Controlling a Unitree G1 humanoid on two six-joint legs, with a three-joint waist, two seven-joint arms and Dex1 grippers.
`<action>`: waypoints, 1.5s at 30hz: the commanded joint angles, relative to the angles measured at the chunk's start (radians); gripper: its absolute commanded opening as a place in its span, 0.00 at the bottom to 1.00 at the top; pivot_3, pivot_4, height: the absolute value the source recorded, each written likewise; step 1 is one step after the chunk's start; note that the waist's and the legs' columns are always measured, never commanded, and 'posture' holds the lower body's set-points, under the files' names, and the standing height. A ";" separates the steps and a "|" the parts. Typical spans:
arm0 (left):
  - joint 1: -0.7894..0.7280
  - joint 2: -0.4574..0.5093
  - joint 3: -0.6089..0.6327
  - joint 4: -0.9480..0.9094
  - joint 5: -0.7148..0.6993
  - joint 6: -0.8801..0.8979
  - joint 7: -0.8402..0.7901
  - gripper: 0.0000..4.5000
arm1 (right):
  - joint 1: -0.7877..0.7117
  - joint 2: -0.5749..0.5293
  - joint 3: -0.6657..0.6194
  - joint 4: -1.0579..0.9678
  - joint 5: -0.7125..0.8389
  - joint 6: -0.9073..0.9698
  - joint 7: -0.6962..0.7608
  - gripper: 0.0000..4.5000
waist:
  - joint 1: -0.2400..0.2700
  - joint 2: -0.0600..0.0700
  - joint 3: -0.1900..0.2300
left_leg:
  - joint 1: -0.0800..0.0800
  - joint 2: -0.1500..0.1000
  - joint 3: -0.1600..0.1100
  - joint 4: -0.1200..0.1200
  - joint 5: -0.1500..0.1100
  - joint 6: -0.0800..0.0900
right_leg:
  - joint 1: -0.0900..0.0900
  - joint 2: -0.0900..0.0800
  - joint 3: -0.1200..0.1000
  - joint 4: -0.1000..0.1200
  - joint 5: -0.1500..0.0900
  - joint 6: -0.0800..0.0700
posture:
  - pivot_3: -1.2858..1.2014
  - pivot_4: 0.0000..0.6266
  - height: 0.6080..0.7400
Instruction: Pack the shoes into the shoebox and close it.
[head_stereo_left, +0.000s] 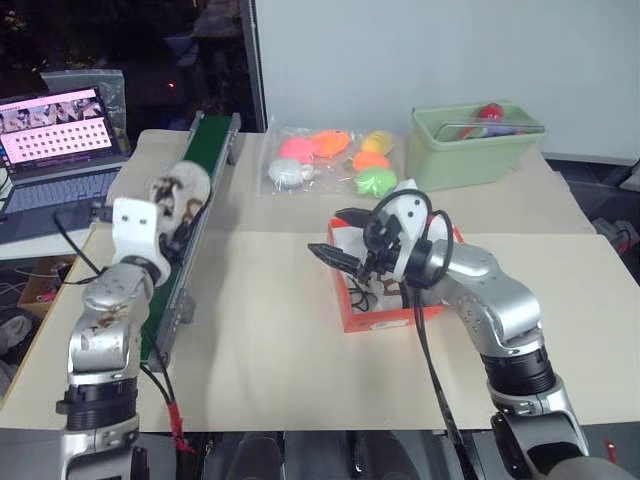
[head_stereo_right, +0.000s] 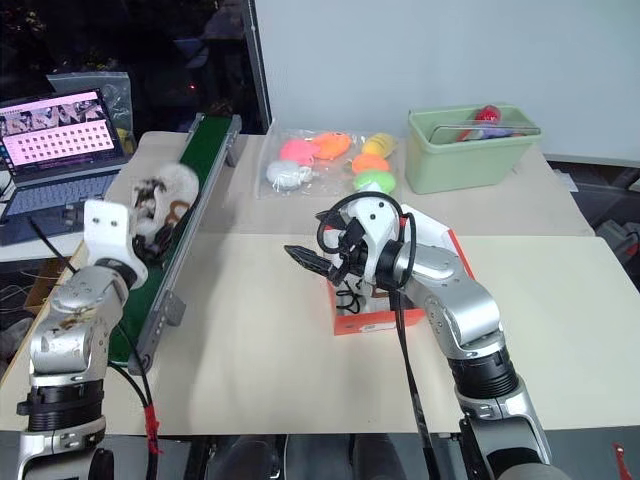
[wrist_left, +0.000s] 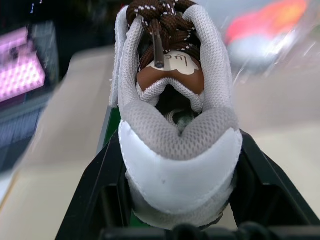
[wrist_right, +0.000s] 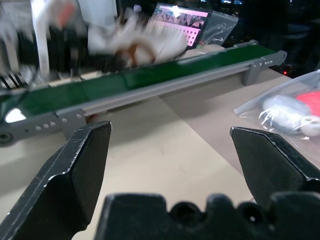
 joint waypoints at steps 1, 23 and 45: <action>-0.072 0.055 -0.022 -0.099 -0.133 0.169 -0.111 0.54 | -0.058 -0.060 0.061 0.014 -0.190 -0.236 0.011 1.00 | -0.002 0.000 0.000 | 0.000 0.000 0.000 0.000 0.000 0.000 | 0.000 0.000 0.000 0.000 0.000 0.000 | 0.52 0.24 0.92; -0.430 0.156 -0.182 0.097 -0.412 0.468 -0.401 0.54 | -0.255 -0.194 0.230 0.491 -1.030 -1.130 -0.473 1.00 | -0.027 -0.005 0.003 | 0.001 0.000 0.001 -0.001 0.001 -0.001 | -0.002 0.000 0.002 0.002 -0.001 0.000 | 0.52 0.24 0.92; -0.381 0.185 -0.200 0.119 -0.394 0.422 -0.410 0.54 | -0.226 -0.202 0.138 0.432 -1.108 -1.058 -0.592 1.00 | -0.024 -0.006 0.004 | 0.000 -0.001 0.001 -0.001 0.001 -0.001 | -0.002 0.000 0.002 0.002 -0.001 0.000 | 0.52 0.24 0.92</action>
